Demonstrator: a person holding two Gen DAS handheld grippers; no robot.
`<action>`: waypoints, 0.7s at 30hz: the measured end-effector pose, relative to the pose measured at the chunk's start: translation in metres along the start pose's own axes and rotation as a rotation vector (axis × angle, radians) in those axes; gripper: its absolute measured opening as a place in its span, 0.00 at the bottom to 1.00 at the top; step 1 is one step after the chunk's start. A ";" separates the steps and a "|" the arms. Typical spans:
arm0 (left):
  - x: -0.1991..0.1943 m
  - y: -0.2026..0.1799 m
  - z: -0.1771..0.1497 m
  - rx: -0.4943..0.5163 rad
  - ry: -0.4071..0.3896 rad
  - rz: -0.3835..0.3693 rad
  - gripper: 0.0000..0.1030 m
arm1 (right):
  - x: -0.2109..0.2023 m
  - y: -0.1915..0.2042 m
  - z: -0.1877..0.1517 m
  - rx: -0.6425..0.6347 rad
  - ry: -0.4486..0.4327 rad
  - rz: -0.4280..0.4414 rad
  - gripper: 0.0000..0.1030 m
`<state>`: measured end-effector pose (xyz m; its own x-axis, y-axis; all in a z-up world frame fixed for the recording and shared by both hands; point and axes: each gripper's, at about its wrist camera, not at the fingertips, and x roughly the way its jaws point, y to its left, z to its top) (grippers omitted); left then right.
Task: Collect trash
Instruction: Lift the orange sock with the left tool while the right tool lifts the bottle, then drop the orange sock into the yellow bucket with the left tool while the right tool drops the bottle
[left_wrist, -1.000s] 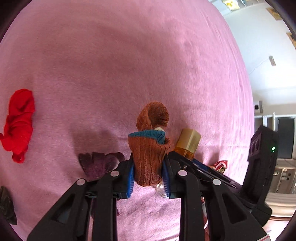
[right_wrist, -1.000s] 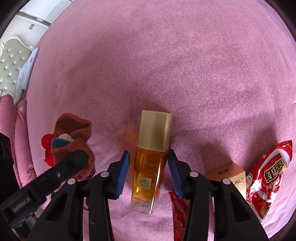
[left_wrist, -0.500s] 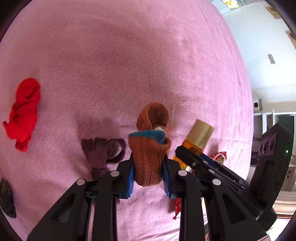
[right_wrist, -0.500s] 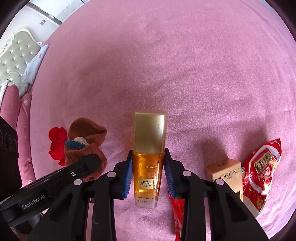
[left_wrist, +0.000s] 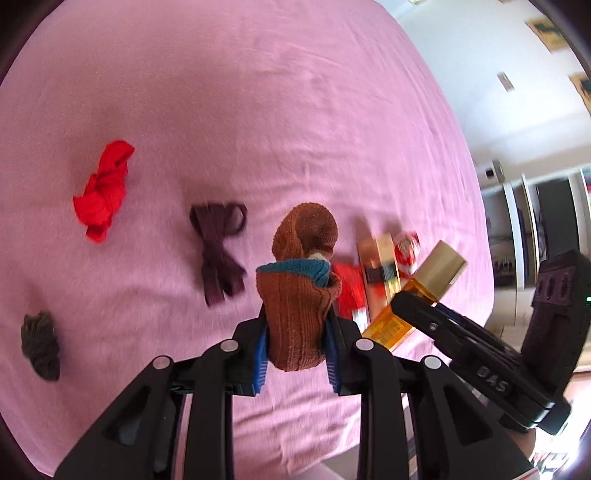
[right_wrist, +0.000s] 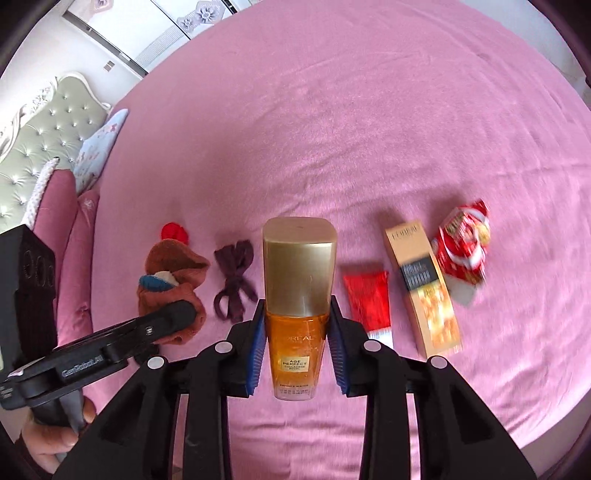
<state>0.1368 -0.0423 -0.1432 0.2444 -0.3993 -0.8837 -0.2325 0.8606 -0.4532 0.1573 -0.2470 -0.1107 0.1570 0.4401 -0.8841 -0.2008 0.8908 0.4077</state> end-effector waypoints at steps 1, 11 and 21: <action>0.000 -0.004 -0.006 0.011 0.008 -0.003 0.24 | -0.008 -0.004 -0.011 0.008 -0.009 -0.004 0.30; 0.035 -0.079 -0.087 0.200 0.157 -0.024 0.24 | -0.070 -0.080 -0.100 0.191 -0.034 -0.033 0.30; 0.103 -0.189 -0.183 0.453 0.345 -0.031 0.25 | -0.124 -0.199 -0.206 0.449 -0.055 -0.114 0.30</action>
<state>0.0336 -0.3041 -0.1697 -0.0948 -0.4416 -0.8922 0.2157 0.8658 -0.4514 -0.0213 -0.5020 -0.1287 0.2072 0.3306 -0.9207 0.2574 0.8896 0.3774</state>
